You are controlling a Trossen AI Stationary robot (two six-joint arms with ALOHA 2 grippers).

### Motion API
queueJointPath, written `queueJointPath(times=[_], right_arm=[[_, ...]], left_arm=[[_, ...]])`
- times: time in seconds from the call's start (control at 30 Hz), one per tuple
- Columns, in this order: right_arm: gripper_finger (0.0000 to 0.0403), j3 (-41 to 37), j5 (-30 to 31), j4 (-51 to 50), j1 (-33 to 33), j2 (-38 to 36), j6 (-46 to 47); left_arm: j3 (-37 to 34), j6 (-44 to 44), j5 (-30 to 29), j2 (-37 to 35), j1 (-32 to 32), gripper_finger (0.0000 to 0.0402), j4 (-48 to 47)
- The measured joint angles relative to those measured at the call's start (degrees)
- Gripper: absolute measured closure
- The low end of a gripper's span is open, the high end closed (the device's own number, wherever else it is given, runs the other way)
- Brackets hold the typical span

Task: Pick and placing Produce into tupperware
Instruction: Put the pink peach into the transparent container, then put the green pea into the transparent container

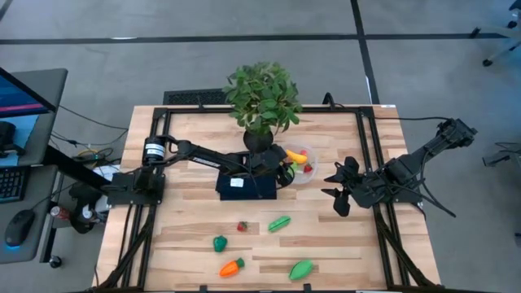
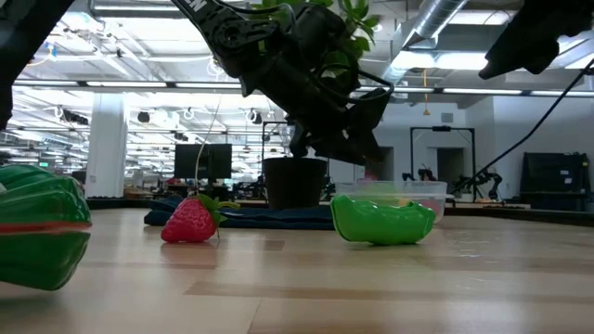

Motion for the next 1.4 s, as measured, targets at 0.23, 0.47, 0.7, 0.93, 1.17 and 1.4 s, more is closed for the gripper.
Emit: queueJointPath(times=[0.23, 0.47, 0.7, 0.93, 1.17, 1.4], right_arm=[[0.0237, 0.00, 0.00, 0.00, 0.00, 0.00, 0.07], [0.0237, 0.00, 0.00, -0.01, 0.00, 0.00, 0.12], [0.0237, 0.00, -0.37, 0.04, 0.28, 0.28, -1.29], [0.0237, 0.00, -6.17, 3.62, 0.74, 5.70, -7.35], [0.0237, -0.02, -12.87, 14.66, -1.37, 16.17, -15.77], [0.0237, 0.04, -21.47, 26.87, -6.41, 22.87, -21.03]], left_arm=[[0.00, 0.00, 0.05, 0.00, 0.00, 0.0231, 0.08], [-0.07, 1.26, 3.68, -1.51, -1.04, 0.0231, -0.05], [-0.07, 7.48, 3.66, -7.64, -3.66, 0.0230, -5.51], [-0.02, 15.00, 7.57, -16.06, -7.58, 0.0230, -21.24], [-1.50, 17.43, 10.63, -24.02, -12.58, 0.0230, -43.79], [-10.14, 6.69, 10.00, -34.60, -19.60, 0.0230, -52.49]])
